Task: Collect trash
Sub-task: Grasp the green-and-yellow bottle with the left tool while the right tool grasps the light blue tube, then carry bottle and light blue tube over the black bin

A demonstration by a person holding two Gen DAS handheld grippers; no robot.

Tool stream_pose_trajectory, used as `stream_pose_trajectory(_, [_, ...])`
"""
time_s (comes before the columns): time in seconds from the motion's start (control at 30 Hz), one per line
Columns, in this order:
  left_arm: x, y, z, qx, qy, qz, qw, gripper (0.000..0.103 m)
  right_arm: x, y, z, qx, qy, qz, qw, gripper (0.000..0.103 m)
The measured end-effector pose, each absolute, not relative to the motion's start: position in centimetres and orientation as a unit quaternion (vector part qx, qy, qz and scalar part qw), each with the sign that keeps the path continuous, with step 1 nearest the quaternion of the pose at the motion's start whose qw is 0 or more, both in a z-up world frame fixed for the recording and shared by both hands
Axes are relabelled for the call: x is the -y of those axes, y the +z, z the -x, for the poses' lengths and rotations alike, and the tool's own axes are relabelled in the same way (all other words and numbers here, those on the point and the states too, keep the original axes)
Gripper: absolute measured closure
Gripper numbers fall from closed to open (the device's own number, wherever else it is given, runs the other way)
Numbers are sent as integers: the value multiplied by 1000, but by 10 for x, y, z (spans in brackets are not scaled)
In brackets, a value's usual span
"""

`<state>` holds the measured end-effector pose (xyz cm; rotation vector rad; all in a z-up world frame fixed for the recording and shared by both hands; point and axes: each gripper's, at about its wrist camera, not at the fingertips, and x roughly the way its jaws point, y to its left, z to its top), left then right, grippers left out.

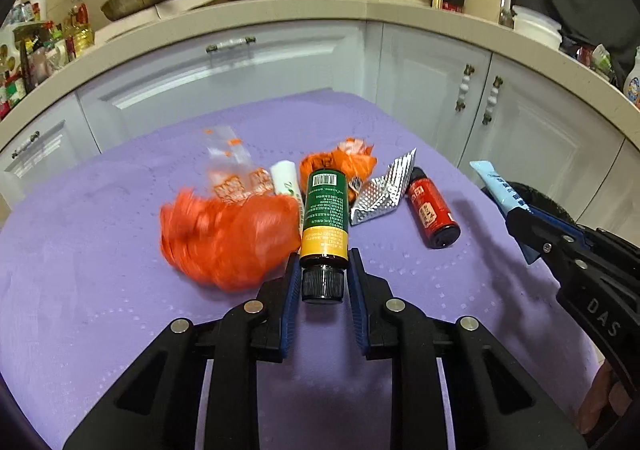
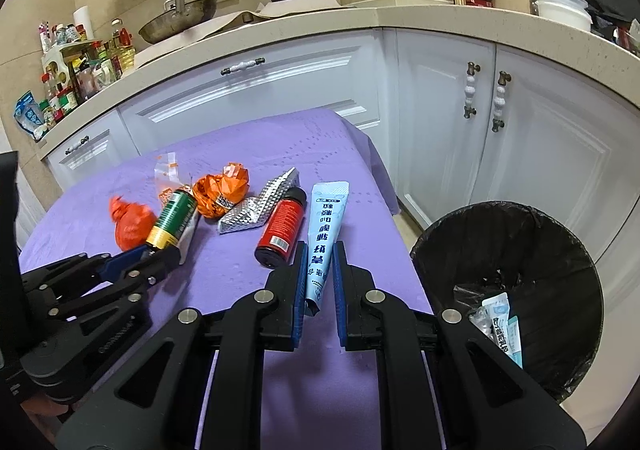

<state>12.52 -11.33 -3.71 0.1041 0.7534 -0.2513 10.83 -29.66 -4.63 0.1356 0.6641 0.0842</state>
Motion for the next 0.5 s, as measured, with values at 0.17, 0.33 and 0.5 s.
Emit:
stream_pose_trajectory(0.17, [107,-25,-114,-340,-117,-47,932,79,293,-37,-99,-310,42,-60,948,91])
stream_pose_trajectory(0.33, [102,-7,-104,-307,-116,-40,944,79,295,-23,-90,-292,36,-54,954,91])
stream_pose_trajectory(0.5, [105,9,-97,-283,-124,-35,951,79,304,-10,-79,-275,22,-51,960,91])
